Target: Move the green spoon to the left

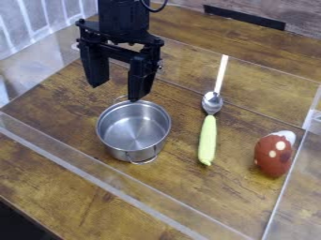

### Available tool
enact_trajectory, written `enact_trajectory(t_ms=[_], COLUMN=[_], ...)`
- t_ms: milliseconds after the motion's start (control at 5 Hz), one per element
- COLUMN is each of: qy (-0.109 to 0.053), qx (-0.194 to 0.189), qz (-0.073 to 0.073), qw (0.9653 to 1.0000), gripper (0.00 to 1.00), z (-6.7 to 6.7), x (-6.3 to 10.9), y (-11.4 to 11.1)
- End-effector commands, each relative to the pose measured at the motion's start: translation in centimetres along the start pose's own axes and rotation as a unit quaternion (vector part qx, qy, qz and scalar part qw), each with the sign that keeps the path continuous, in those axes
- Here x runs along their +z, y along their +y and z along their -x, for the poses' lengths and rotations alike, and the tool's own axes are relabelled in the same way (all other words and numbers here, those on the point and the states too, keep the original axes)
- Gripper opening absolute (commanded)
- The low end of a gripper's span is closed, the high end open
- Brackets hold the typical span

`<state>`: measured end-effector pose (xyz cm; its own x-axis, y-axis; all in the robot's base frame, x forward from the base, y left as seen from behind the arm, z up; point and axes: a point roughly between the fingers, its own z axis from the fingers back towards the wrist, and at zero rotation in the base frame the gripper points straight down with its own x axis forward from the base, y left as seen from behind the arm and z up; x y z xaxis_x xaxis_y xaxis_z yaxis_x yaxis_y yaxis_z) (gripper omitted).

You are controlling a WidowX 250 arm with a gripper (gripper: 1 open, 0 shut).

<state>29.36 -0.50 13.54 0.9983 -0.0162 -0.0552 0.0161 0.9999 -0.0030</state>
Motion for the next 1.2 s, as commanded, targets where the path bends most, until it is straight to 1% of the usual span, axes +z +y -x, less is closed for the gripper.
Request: enact_trajectory(t_ms=[0, 200, 400, 600, 800, 1000], qy=[0.017, 0.027, 0.014, -0.003, -0.018, -0.031], qx=[-0.007, 0.0, 0.007, 0.014, 0.012, 0.013], qz=[0.003, 0.008, 0.018, 0.026, 0.033, 0.042], qw=[0.9998, 0.9996, 0.9997, 0.9996, 0.9992, 0.9985], gripper=[1.0, 1.0, 1.0, 1.0, 1.0, 1.0], z=[0.4, 0.4, -1.1, -2.9, -4.8, -6.1], x=[-1.5, -3.3, -4.6, -5.0, -5.6, -6.5], y=[-0.3, -0.4, -2.2, -5.2, -7.9, -9.4])
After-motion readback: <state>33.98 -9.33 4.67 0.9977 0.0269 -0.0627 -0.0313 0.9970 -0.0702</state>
